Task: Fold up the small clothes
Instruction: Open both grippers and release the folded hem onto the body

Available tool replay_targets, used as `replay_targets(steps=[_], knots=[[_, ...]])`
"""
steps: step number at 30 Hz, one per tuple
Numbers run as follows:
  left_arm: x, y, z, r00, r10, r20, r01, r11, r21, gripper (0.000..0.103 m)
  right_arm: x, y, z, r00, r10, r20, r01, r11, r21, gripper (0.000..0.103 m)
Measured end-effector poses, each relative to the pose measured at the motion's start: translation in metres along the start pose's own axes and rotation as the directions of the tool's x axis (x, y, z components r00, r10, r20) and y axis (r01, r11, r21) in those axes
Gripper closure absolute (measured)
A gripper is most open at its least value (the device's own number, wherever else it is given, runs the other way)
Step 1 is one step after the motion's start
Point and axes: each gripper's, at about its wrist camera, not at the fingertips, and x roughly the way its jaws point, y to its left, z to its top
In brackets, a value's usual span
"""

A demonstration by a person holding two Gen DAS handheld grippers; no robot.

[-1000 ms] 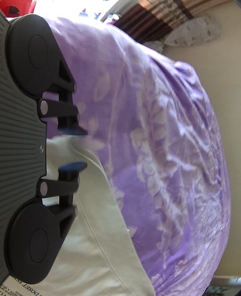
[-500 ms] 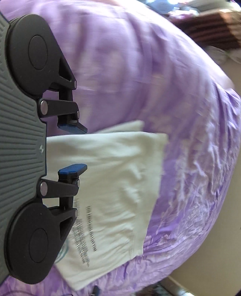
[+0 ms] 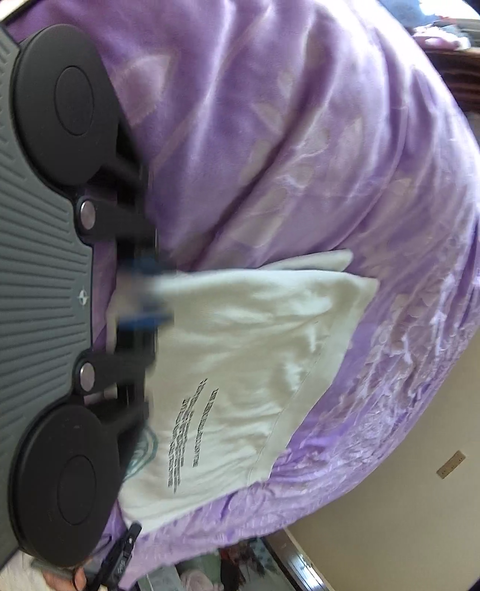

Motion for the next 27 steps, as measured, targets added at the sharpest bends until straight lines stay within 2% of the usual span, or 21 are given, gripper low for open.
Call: replay_targets(steps=[3, 4, 7, 9, 12, 16, 17, 21, 24, 27], knots=[[-0.018, -0.013, -0.001, 0.999, 0.019, 0.050, -0.023, 0.997, 0.071, 0.099, -0.018, 0.010, 0.004, 0.999, -0.003, 0.050, 0.005, 0.999, -0.048, 0.100], [-0.020, -0.018, 0.000, 0.998, 0.046, 0.036, -0.050, 0.994, 0.101, 0.099, -0.021, 0.014, 0.006, 0.998, -0.021, 0.053, 0.025, 0.997, -0.068, 0.100], [-0.009, -0.028, -0.004, 0.987, 0.160, -0.007, -0.155, 0.967, 0.202, 0.099, -0.013, 0.017, 0.002, 0.995, -0.100, 0.000, 0.099, 0.989, -0.108, 0.100], [0.005, -0.028, -0.007, 0.977, 0.212, -0.025, -0.201, 0.953, 0.228, 0.099, 0.002, 0.013, -0.005, 0.987, -0.155, -0.042, 0.148, 0.981, -0.124, 0.102], [0.024, -0.025, -0.013, 0.962, 0.273, -0.018, -0.258, 0.925, 0.278, 0.099, 0.018, 0.000, -0.012, 0.982, -0.176, -0.069, 0.168, 0.980, -0.108, 0.103], [0.030, -0.018, -0.014, 0.956, 0.292, -0.036, -0.268, 0.915, 0.302, 0.098, 0.020, -0.014, -0.014, 0.984, -0.158, -0.085, 0.152, 0.986, -0.067, 0.103], [0.029, -0.020, -0.014, 0.953, 0.299, -0.042, -0.272, 0.911, 0.309, 0.098, 0.020, -0.013, -0.014, 0.983, -0.164, -0.087, 0.157, 0.985, -0.076, 0.103], [0.025, -0.033, -0.018, 0.934, 0.354, -0.046, -0.310, 0.868, 0.388, 0.097, 0.020, -0.004, -0.016, 0.978, -0.194, -0.083, 0.183, 0.975, -0.124, 0.103], [0.017, -0.037, -0.017, 0.926, 0.372, -0.069, -0.315, 0.859, 0.403, 0.092, 0.016, 0.001, -0.015, 0.976, -0.204, -0.082, 0.192, 0.972, -0.137, 0.103], [0.007, -0.039, -0.016, 0.916, 0.391, -0.094, -0.322, 0.853, 0.410, 0.086, 0.010, 0.009, -0.016, 0.966, -0.248, -0.080, 0.228, 0.954, -0.196, 0.103]])
